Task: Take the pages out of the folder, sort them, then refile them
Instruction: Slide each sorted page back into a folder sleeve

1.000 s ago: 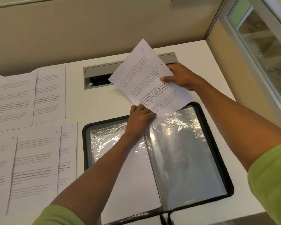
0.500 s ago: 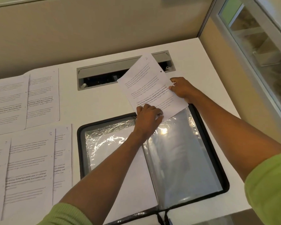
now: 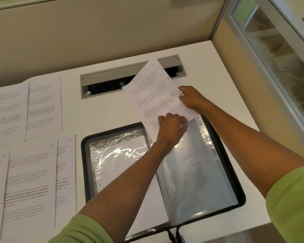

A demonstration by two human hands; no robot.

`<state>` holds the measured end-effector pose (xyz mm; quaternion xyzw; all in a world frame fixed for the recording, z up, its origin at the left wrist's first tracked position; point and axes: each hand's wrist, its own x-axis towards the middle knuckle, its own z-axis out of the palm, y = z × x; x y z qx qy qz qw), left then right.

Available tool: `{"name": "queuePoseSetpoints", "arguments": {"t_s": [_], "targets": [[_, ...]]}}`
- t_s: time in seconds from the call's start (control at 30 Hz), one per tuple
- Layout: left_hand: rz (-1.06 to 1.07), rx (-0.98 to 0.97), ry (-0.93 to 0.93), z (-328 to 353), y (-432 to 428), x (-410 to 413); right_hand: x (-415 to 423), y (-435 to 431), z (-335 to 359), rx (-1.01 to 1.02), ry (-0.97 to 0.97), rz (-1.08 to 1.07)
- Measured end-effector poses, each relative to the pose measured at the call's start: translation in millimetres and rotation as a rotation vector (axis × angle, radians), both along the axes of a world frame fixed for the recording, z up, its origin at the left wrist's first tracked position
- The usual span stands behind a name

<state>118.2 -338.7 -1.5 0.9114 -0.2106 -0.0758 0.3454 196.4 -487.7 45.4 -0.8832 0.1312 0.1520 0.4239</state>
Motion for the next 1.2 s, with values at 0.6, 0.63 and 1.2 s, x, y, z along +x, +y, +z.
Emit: {"name": "queuePoseSetpoints", "arguments": {"t_s": [0.6, 0.63, 1.2], "targets": [[0.278, -0.282, 0.226, 2, -46, 2, -6, -9, -8, 0.258, 0.255, -0.227], [0.275, -0.284, 0.221, 2, -45, 2, -8, -13, -7, 0.262, 0.268, -0.216], [0.834, -0.509, 0.491, 6, 74, 91, -25, -66, 0, 0.359, 0.333, -0.021]]}}
